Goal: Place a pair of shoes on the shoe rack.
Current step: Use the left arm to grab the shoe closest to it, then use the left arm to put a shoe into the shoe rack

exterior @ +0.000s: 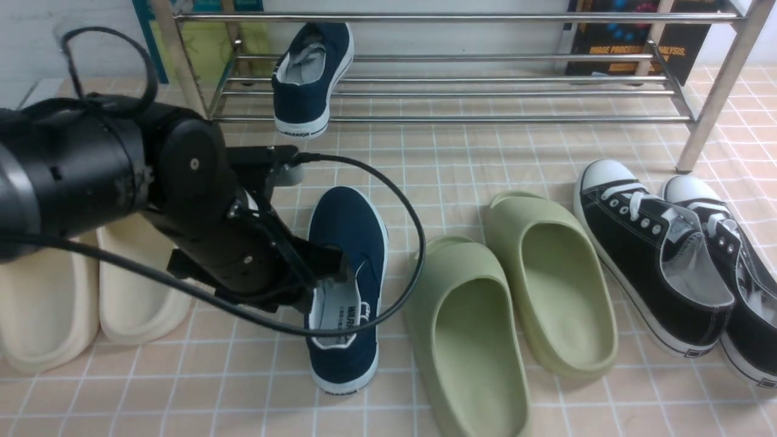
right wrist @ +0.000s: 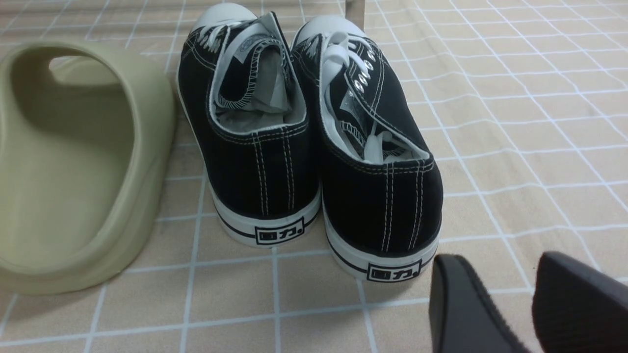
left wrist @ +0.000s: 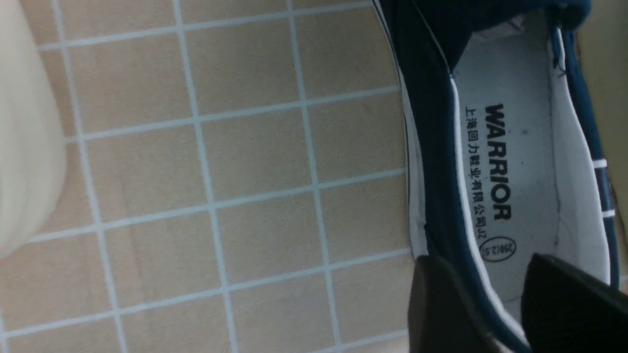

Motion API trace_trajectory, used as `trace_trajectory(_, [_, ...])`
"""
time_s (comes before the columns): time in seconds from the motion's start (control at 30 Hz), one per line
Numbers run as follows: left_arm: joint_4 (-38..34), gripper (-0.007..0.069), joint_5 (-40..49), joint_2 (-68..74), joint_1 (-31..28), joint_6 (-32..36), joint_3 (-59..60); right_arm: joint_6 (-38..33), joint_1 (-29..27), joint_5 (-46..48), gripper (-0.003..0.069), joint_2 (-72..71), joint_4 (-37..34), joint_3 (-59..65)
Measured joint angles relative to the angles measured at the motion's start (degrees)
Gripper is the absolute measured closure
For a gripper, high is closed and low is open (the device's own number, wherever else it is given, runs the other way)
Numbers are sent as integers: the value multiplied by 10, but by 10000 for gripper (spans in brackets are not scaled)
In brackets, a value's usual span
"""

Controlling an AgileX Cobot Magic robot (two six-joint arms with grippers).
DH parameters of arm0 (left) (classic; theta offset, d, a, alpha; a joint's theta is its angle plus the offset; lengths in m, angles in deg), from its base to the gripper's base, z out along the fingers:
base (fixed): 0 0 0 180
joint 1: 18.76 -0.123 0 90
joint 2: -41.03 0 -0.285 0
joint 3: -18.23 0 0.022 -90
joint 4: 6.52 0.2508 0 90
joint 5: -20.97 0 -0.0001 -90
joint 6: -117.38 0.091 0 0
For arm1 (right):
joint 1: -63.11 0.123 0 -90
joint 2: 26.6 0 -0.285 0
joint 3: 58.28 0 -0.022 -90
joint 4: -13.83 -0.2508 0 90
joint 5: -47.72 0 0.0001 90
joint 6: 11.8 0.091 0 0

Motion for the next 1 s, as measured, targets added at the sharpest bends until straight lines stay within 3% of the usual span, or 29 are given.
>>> trace_trajectory(0.13, [-11, 145, -20, 46, 0, 0, 0, 0, 0, 0, 419, 0, 0, 0])
trace_trajectory(0.23, [-11, 129, -35, 78, 0, 0, 0, 0, 0, 0, 419, 0, 0, 0])
trace_trajectory(0.3, [-11, 154, -44, 94, 0, 0, 0, 0, 0, 0, 419, 0, 0, 0])
trace_trajectory(0.4, [-11, 326, -54, 108, 0, 0, -2, 0, 0, 0, 419, 0, 0, 0])
trace_trajectory(0.43, [-11, 339, -54, 108, 0, 0, -4, 0, 0, 0, 419, 0, 0, 0])
trace_trajectory(0.47, [-11, 449, -50, 107, 0, 0, -15, 0, 0, 0, 419, 0, 0, 0])
trace_trajectory(0.53, [-3, 561, -38, 99, 0, 0, -38, 0, 0, 0, 419, 0, 0, 0])
trace_trajectory(0.57, [7, 583, -28, 92, 0, 0, -52, 0, 0, 0, 419, 0, 0, 0])
trace_trajectory(0.77, [47, 596, 6, 80, -15, -5, -170, 0, 0, 0, 419, 0, 0, 0])
trace_trajectory(1.0, [-19, 596, 18, 154, -73, 7, -300, 0, 0, 0, 419, 0, 0, 0])
